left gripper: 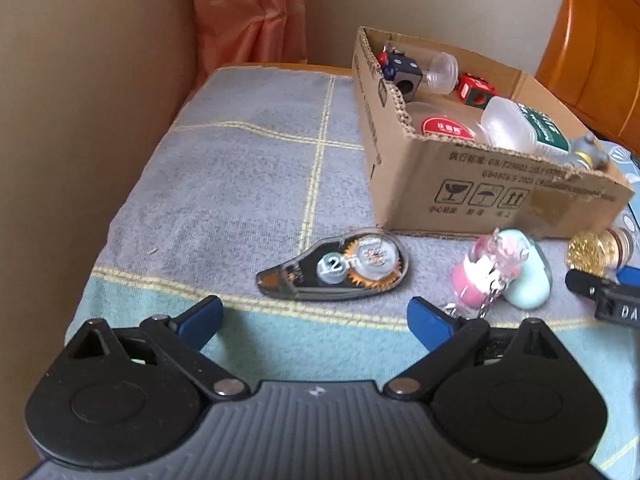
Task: Organize rigid objects
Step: 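Grasp the correction tape dispenser with the left tool while the right tool holds the bottle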
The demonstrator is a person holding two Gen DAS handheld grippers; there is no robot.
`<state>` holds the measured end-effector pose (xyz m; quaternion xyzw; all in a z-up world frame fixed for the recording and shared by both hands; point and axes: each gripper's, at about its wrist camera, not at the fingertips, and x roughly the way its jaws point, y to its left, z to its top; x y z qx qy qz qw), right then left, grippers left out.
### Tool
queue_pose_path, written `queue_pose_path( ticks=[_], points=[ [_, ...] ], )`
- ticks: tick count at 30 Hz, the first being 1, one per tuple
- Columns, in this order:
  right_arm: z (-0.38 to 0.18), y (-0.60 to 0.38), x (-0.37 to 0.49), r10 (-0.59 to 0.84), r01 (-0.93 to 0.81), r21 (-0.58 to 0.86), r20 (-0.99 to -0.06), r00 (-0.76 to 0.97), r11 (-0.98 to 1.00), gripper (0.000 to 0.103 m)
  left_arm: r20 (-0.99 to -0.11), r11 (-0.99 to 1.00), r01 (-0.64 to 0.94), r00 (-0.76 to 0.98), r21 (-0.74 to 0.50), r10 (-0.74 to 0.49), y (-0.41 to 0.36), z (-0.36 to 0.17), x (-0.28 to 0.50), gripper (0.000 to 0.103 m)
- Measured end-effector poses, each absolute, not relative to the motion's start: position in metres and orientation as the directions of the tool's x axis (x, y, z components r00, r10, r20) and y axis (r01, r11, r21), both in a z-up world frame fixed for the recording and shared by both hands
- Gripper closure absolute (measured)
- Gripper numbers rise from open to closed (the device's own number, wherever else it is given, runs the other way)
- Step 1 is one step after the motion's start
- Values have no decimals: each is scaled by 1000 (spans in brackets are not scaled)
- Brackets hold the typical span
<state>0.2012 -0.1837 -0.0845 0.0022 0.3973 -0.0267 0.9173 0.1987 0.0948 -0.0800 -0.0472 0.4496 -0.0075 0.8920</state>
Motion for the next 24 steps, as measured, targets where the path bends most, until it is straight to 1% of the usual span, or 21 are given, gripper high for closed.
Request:
queue_pose_path(
  ticks=[3, 7, 13, 17, 24],
  points=[
    [-85, -184, 201, -44, 46, -17, -726, 686, 999, 0, -798, 995, -44, 601, -94, -49, 88, -81, 202, 6],
    [-85, -183, 201, -43, 44, -17, -723, 689, 999, 0, -790, 996, -61, 613, -62, -12, 79, -84, 211, 6],
    [-85, -183, 201, -38, 37, -17, -719, 694, 999, 0, -775, 997, -63, 632, -40, 9, 71, -87, 222, 6],
    [-85, -183, 200, -34, 31, -18, -715, 698, 999, 0, -764, 999, -50, 645, -14, 22, 71, -88, 220, 8],
    [-85, -184, 199, -25, 17, -19, -708, 706, 1000, 0, -768, 998, -59, 640, -9, 30, 87, -87, 206, 8]
  ],
)
